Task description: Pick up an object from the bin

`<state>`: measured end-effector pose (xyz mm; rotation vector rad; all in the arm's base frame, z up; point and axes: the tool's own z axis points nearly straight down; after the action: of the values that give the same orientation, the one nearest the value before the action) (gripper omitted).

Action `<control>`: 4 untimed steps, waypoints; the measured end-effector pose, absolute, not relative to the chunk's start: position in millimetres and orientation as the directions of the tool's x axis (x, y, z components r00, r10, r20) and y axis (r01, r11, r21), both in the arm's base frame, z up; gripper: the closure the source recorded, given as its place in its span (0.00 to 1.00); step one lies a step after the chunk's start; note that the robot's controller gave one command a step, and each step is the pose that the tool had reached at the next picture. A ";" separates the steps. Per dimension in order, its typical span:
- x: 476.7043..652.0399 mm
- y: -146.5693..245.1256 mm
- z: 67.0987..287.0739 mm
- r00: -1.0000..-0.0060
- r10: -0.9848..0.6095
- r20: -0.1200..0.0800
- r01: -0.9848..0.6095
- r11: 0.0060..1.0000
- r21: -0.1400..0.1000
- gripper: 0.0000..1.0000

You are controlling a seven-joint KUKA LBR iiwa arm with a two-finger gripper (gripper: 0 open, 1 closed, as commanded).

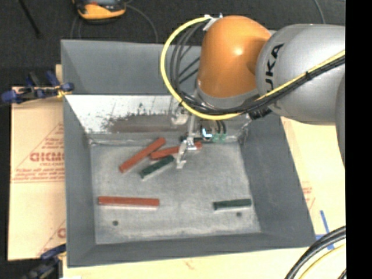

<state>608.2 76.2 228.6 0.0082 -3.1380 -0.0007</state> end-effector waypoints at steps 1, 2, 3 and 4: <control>609.6 75.7 233.7 -1.000 -0.003 -0.005 -0.003 1.000 0.001 0.00; 629.2 70.6 167.7 -0.998 -0.054 -0.010 -0.054 0.999 0.000 0.00; 651.8 63.2 86.3 -0.983 -0.183 -0.014 -0.183 0.983 -0.001 0.00; 654.0 64.1 89.9 -0.981 -0.191 -0.018 -0.191 0.982 0.000 0.00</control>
Offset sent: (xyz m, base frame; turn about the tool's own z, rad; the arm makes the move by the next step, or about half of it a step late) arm 0.0430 -0.0121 -0.1586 -0.1226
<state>654.0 64.1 89.9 0.3038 -3.1448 -0.0030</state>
